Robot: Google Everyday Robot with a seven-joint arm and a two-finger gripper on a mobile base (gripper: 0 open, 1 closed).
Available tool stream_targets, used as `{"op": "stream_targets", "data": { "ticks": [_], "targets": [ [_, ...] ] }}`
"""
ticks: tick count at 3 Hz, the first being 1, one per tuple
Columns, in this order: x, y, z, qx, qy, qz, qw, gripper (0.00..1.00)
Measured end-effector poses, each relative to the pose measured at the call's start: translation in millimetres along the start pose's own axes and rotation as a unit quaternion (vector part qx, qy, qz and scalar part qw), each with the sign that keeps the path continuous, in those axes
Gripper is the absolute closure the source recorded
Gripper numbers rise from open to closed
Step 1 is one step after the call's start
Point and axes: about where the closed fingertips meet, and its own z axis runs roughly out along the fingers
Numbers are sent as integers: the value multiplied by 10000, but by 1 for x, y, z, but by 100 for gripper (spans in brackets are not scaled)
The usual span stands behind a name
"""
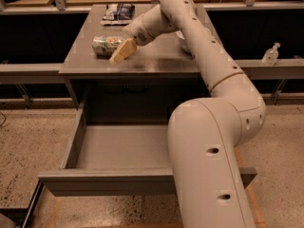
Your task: Place 7up can into top drawer
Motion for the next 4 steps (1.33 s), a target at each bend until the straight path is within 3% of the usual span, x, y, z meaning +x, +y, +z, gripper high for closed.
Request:
{"op": "stream_targets", "data": {
  "ticks": [2, 3, 4],
  "targets": [
    [-4, -16, 18, 226, -88, -25, 9997, 39],
    [-9, -17, 10, 315, -79, -87, 9994, 62],
    [-15, -3, -12, 283, -2, -259, 9993, 87]
  ]
}}
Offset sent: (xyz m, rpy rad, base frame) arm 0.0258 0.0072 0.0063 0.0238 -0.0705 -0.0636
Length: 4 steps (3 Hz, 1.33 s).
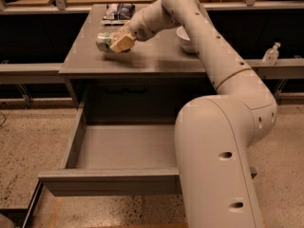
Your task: Place 7up can into top drawer
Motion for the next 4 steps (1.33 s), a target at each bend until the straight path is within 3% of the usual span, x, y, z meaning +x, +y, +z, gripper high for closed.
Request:
{"op": "stream_targets", "data": {
  "ticks": [1, 2, 3, 4],
  "targets": [
    [-4, 37, -32, -336, 206, -453, 9982, 100],
    [-4, 86, -71, -966, 69, -924, 9910, 100],
    [11, 139, -107, -1677, 61, -1028, 9804, 100],
    [36, 183, -140, -1968, 7, -604, 9786, 100]
  ]
}}
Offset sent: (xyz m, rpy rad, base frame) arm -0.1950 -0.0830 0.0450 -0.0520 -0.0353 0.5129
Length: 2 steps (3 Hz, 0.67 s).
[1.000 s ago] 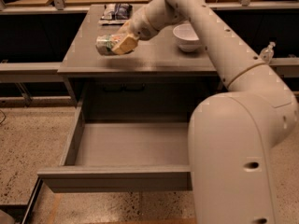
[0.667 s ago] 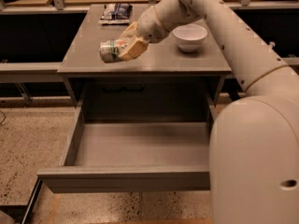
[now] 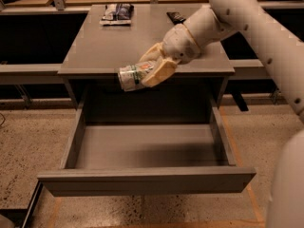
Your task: Place 7up can into top drawer
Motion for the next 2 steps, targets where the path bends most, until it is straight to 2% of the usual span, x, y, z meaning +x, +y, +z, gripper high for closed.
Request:
{"op": "stream_targets", "data": {
  "ticks": [1, 2],
  "targets": [
    [22, 13, 8, -140, 61, 214, 9997, 100],
    [21, 13, 11, -173, 76, 191, 9996, 100]
  ]
}}
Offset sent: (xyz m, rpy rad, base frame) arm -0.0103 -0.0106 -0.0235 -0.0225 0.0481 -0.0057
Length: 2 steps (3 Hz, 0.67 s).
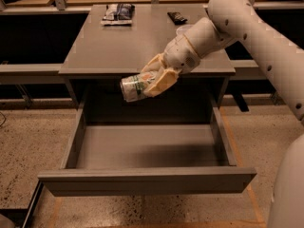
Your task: Place 7up can into top drawer
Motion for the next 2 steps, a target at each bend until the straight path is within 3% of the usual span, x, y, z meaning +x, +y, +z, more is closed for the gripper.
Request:
{"op": "stream_targets", "data": {
  "ticks": [1, 2],
  "targets": [
    [1, 5, 9, -125, 80, -11, 9999, 100],
    [7, 19, 22, -130, -124, 90, 9998, 100]
  ]
}}
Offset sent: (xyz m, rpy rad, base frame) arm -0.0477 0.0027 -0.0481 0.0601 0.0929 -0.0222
